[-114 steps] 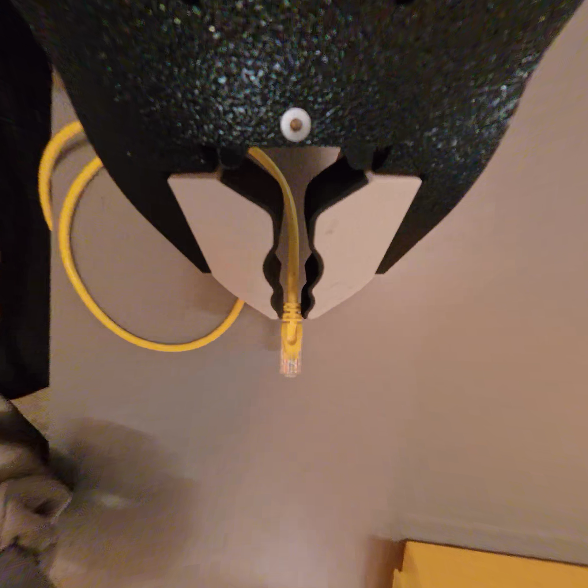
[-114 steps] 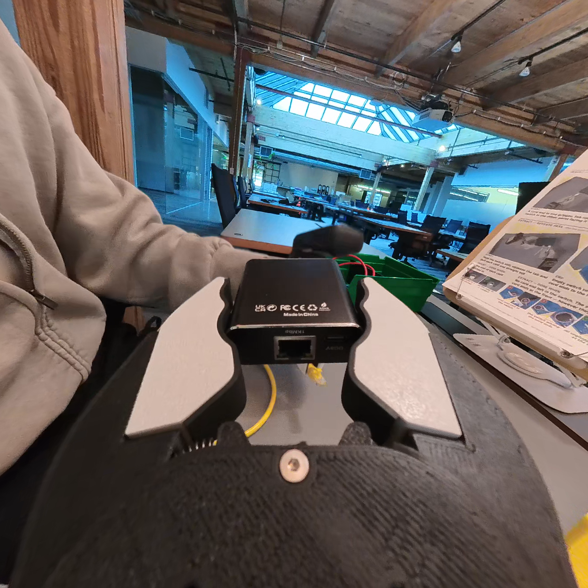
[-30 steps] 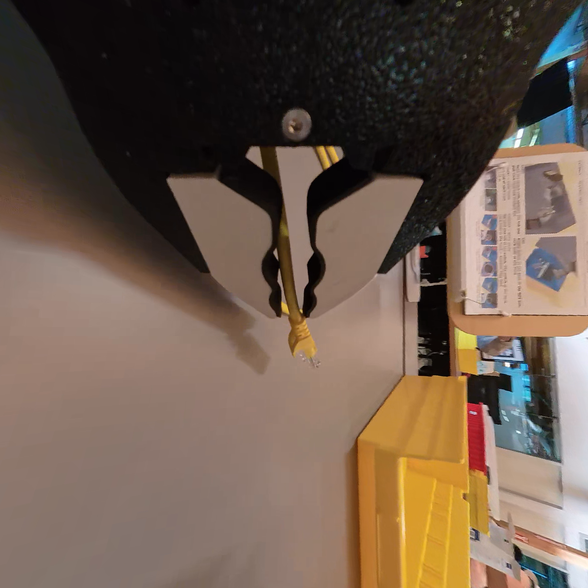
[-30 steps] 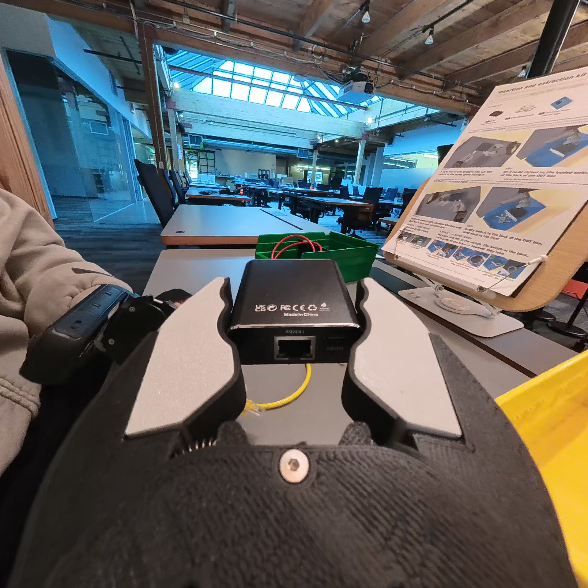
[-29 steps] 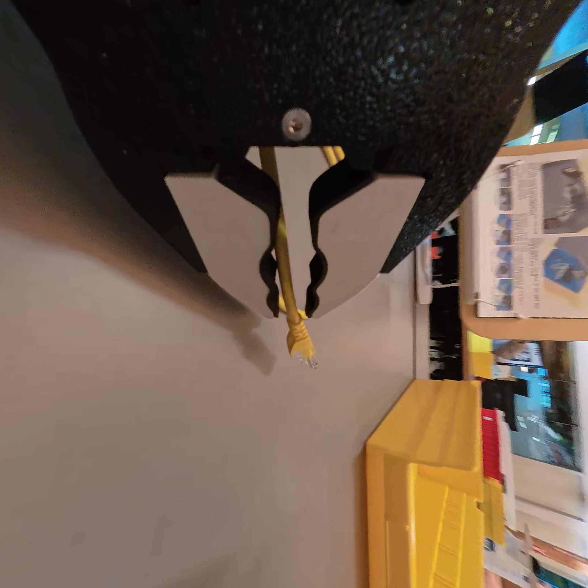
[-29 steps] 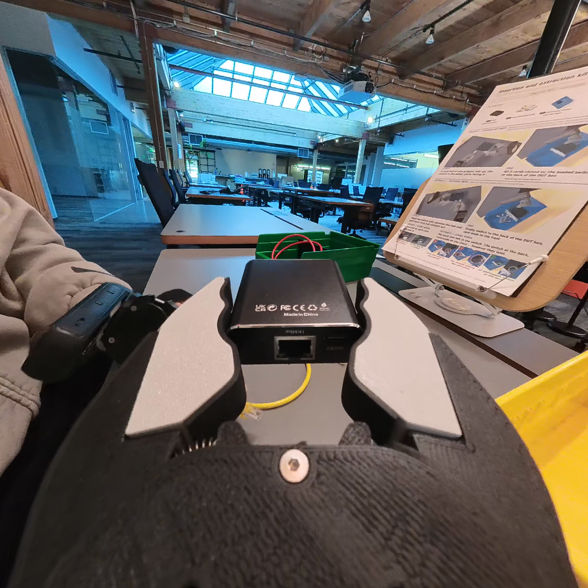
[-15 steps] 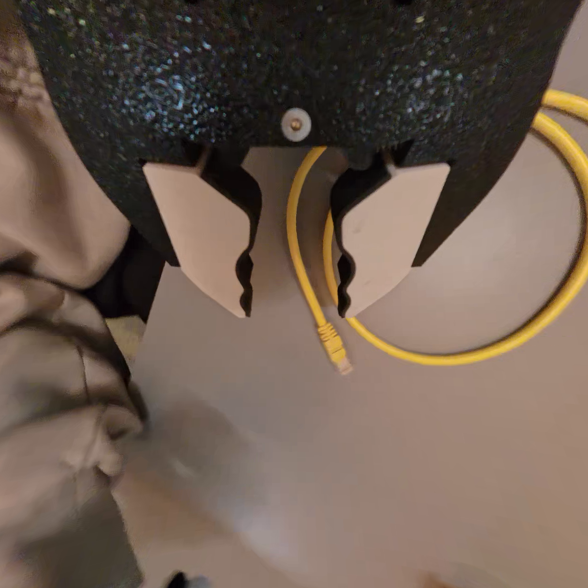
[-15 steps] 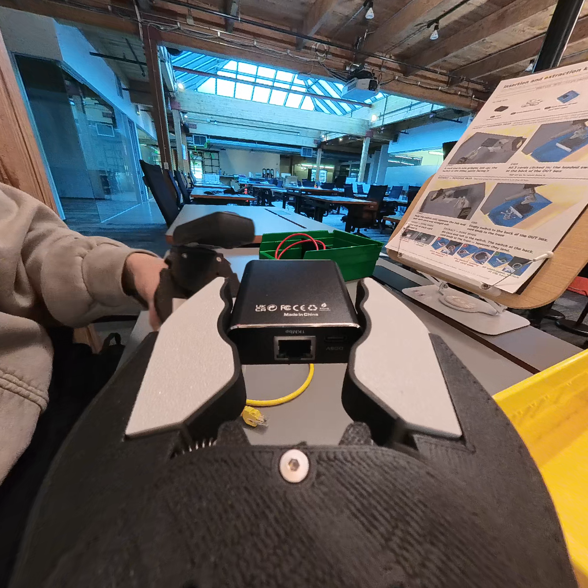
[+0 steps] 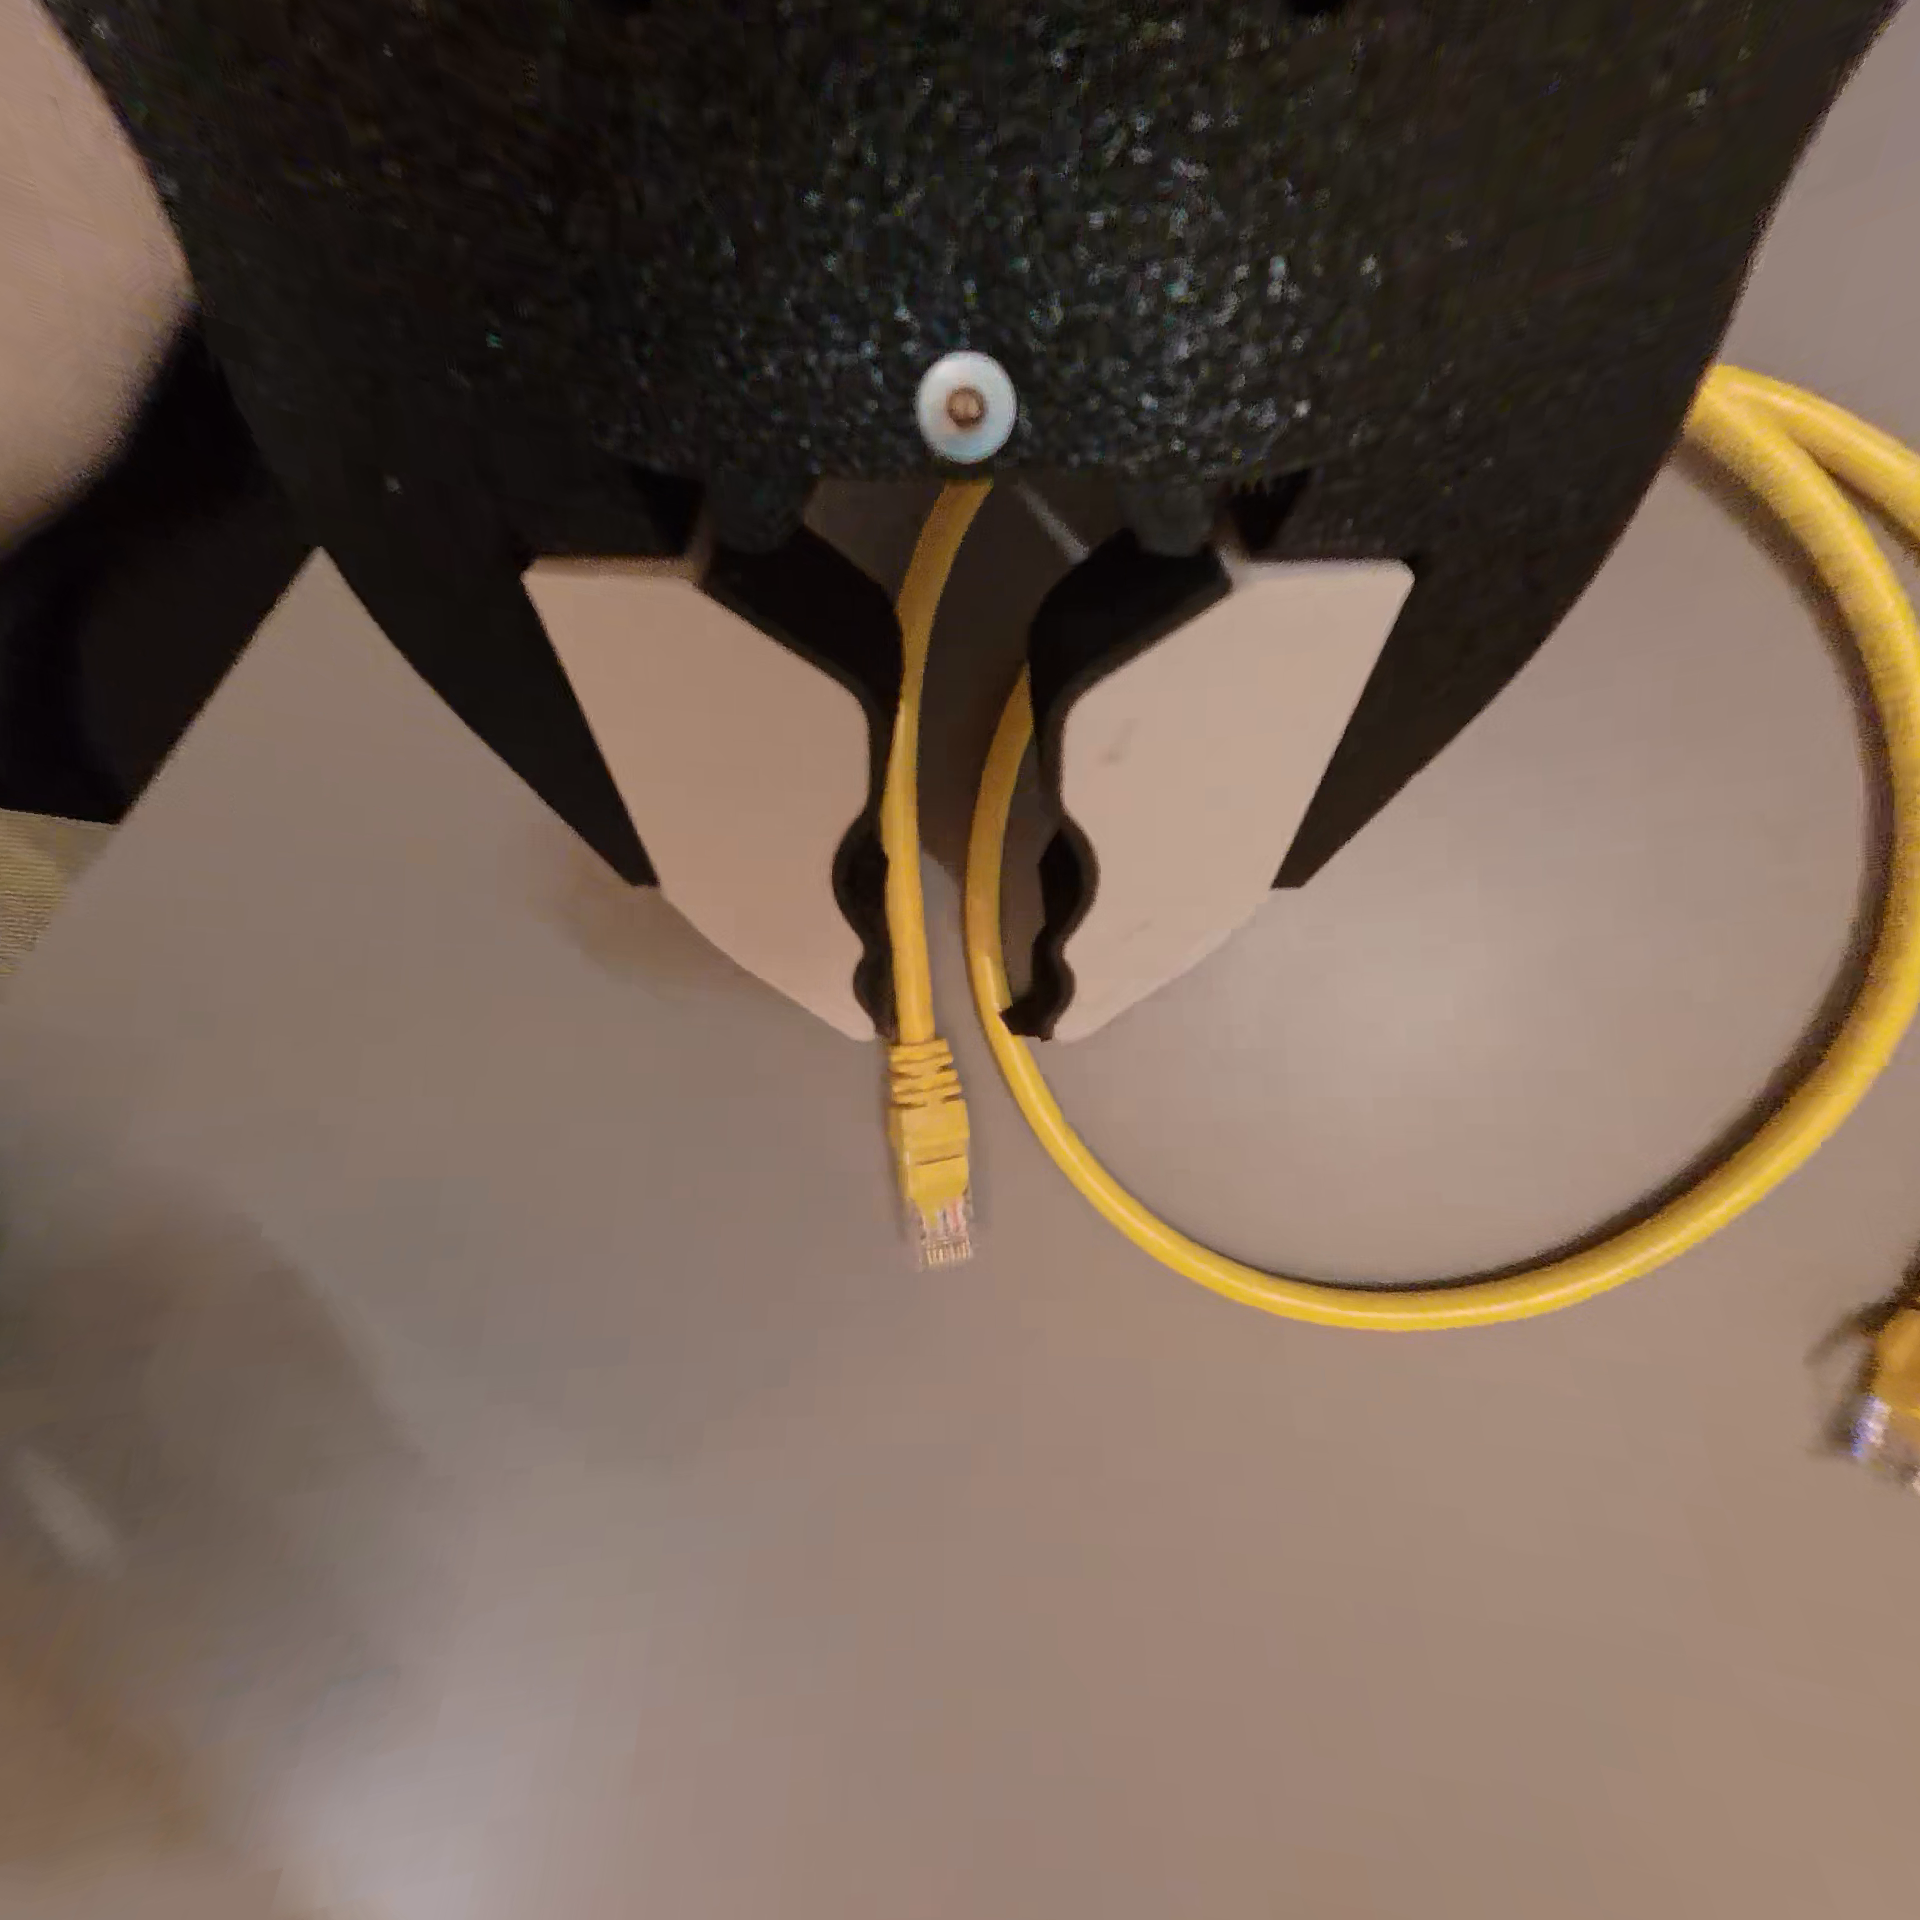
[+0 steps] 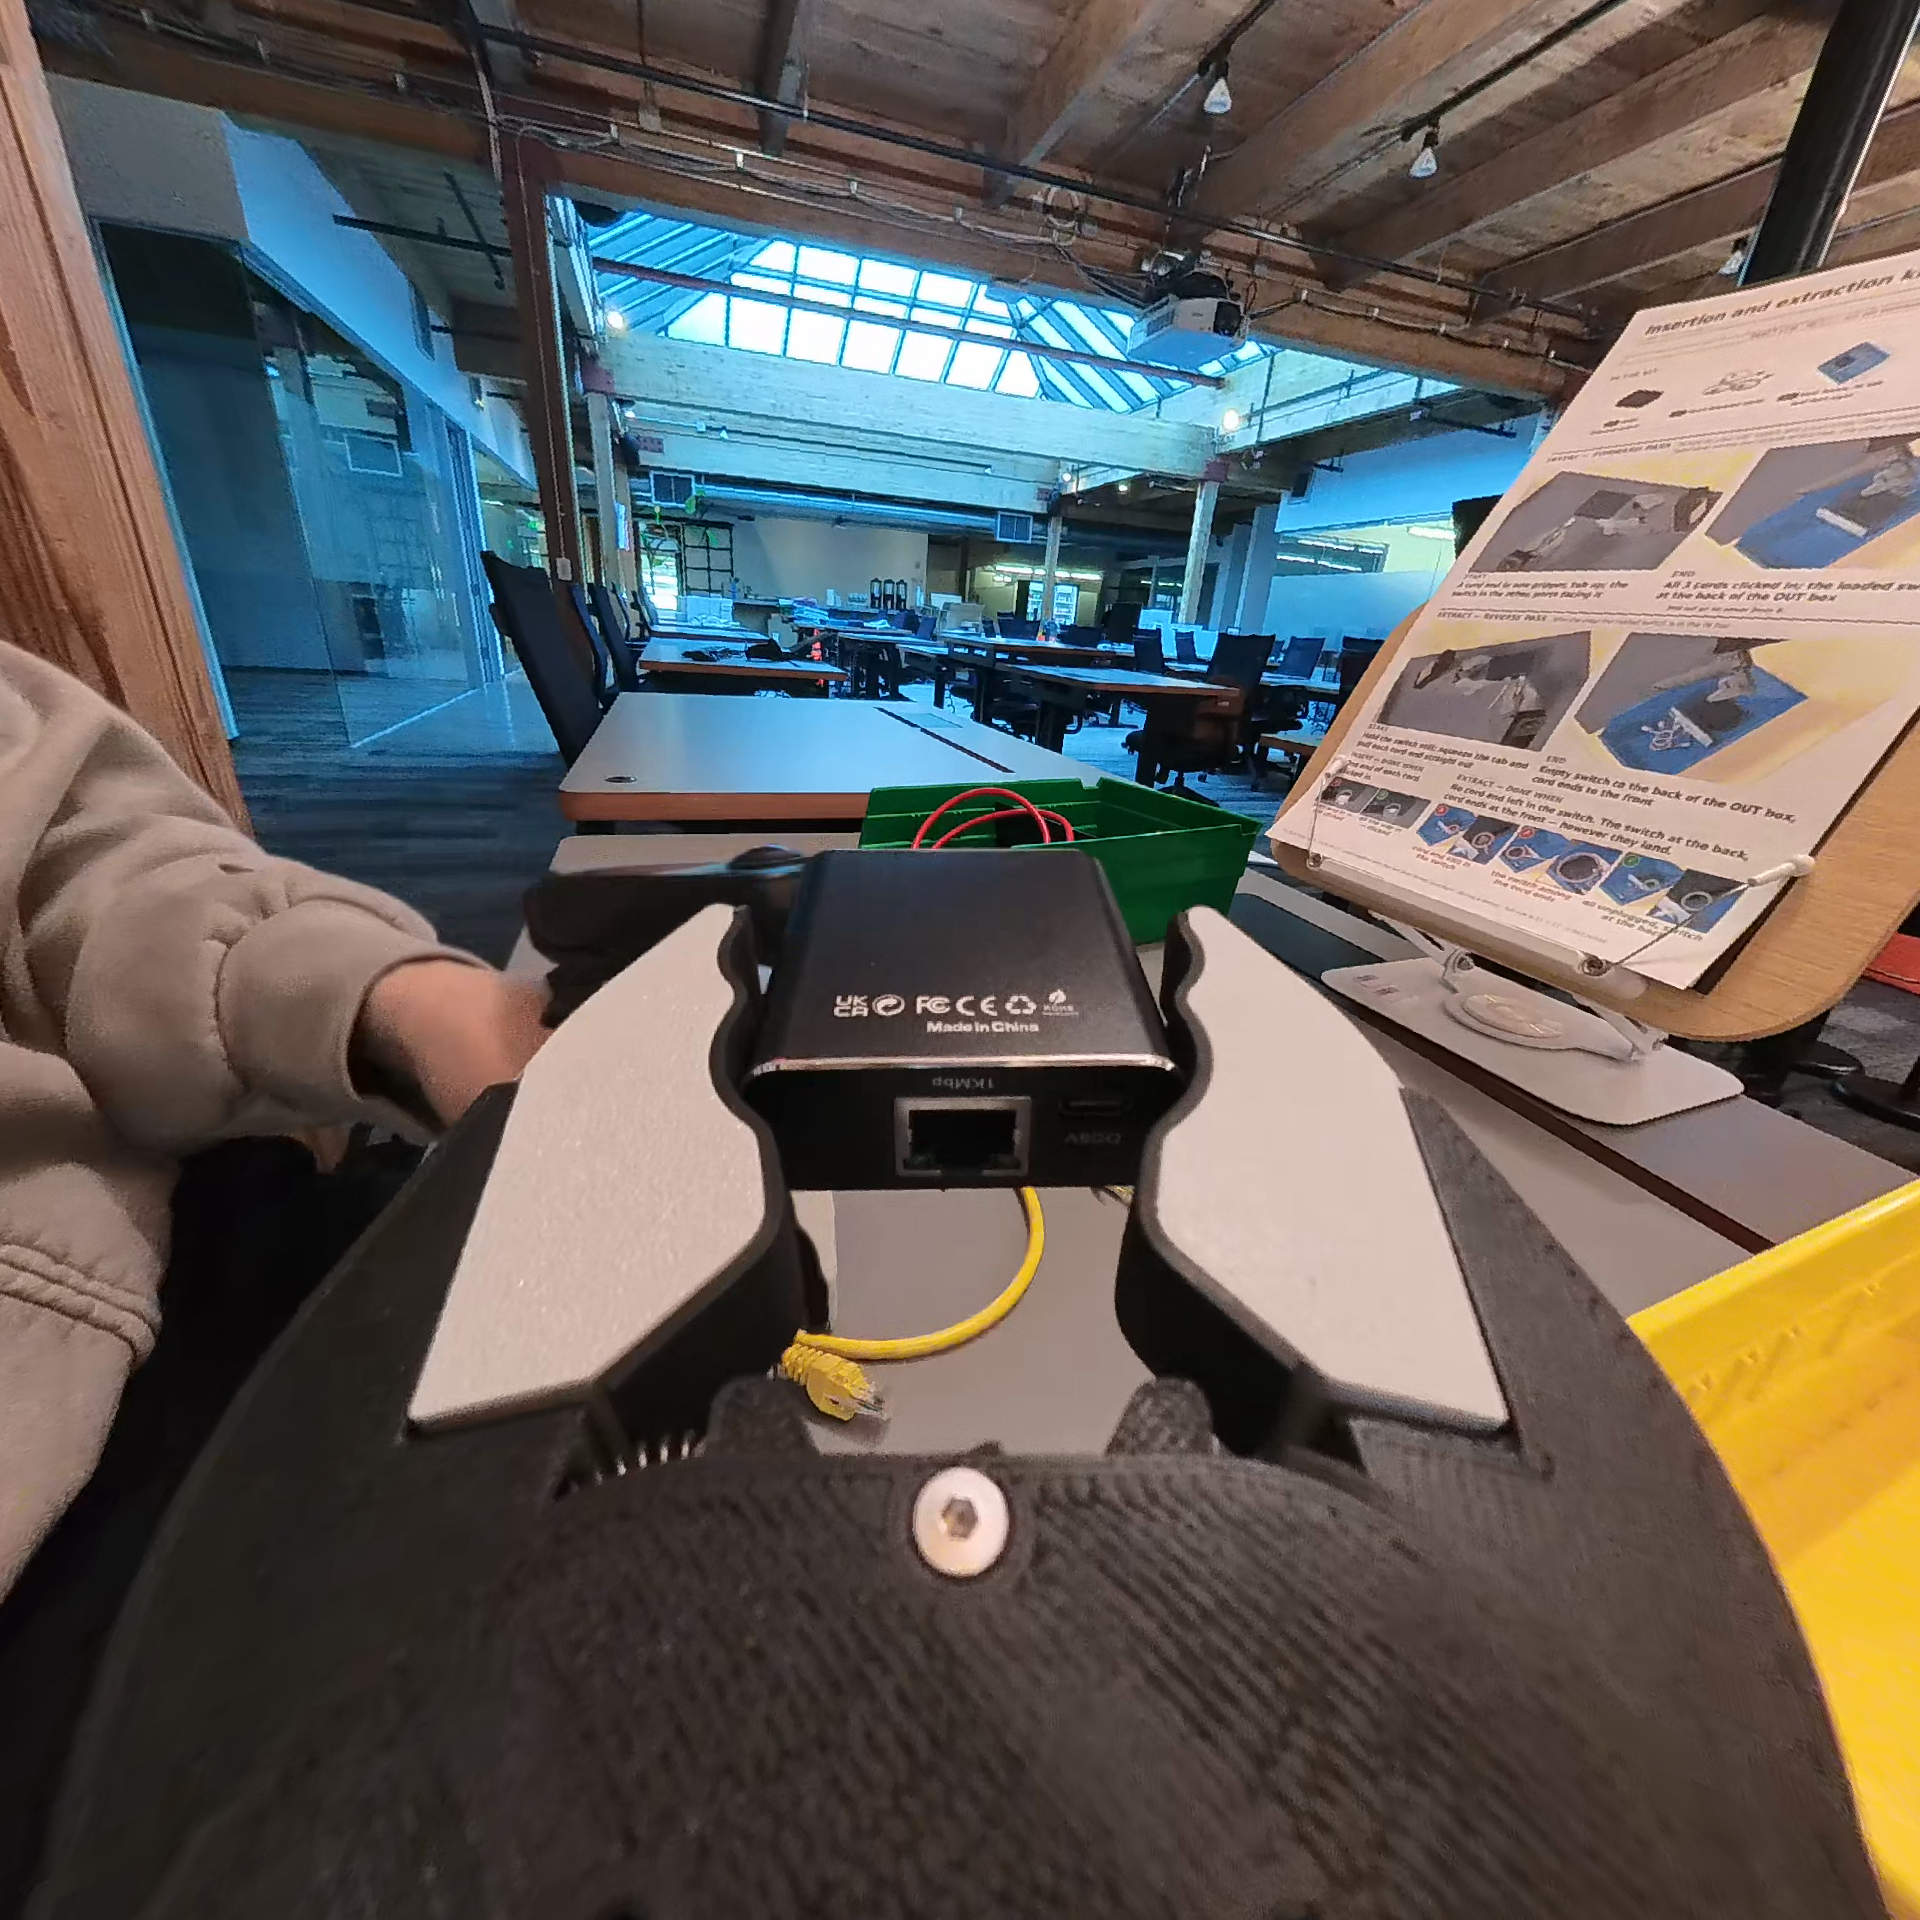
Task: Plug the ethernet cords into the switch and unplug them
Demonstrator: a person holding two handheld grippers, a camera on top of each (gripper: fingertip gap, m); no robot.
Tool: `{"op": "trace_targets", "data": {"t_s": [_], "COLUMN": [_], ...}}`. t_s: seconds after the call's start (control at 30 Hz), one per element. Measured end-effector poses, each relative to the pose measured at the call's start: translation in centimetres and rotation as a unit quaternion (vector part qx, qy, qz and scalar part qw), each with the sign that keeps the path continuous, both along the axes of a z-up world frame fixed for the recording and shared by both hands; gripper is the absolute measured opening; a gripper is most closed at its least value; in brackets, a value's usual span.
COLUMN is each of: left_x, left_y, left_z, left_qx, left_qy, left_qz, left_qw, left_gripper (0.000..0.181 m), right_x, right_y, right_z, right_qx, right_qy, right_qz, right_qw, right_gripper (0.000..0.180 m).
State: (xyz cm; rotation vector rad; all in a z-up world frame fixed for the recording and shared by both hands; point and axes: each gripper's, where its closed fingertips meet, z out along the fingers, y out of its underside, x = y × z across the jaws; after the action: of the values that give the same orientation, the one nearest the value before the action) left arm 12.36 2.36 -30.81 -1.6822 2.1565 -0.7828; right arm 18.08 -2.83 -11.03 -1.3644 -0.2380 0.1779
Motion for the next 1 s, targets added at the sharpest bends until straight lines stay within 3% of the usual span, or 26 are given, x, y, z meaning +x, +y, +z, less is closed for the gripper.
{"op": "trace_targets", "data": {"t_s": [0.33,0.67,0.73,1.0], "left_x": [-1.2,-0.3,-0.1,-0.1], "left_y": [-0.2,-1.0,-1.4,-1.2], "left_z": [0.7,0.8,1.8,1.0], "left_qx": [0.068,-0.055,-0.048,-0.016], "left_qy": [-0.09,-0.053,-0.096,-0.081], "left_qz": [-0.029,0.017,0.009,0.011], "left_qw": [0.993,0.997,0.994,0.997], "left_gripper": [0.015,0.02,0.015,0.018], "right_x": [-0.2,-1.0,-1.1,-1.2], "right_y": [0.1,0.8,0.7,0.8], "right_z": [0.0,-0.2,-0.3,-0.4], "right_qx": [-0.002,-0.013,-0.015,-0.018], "right_qy": [-0.002,-0.01,-0.01,-0.011], "right_qz": [0.002,0.011,0.015,0.021], "right_qw": [1.0,1.0,1.0,1.0], "right_gripper": [0.075,0.075,0.075,0.075]}}
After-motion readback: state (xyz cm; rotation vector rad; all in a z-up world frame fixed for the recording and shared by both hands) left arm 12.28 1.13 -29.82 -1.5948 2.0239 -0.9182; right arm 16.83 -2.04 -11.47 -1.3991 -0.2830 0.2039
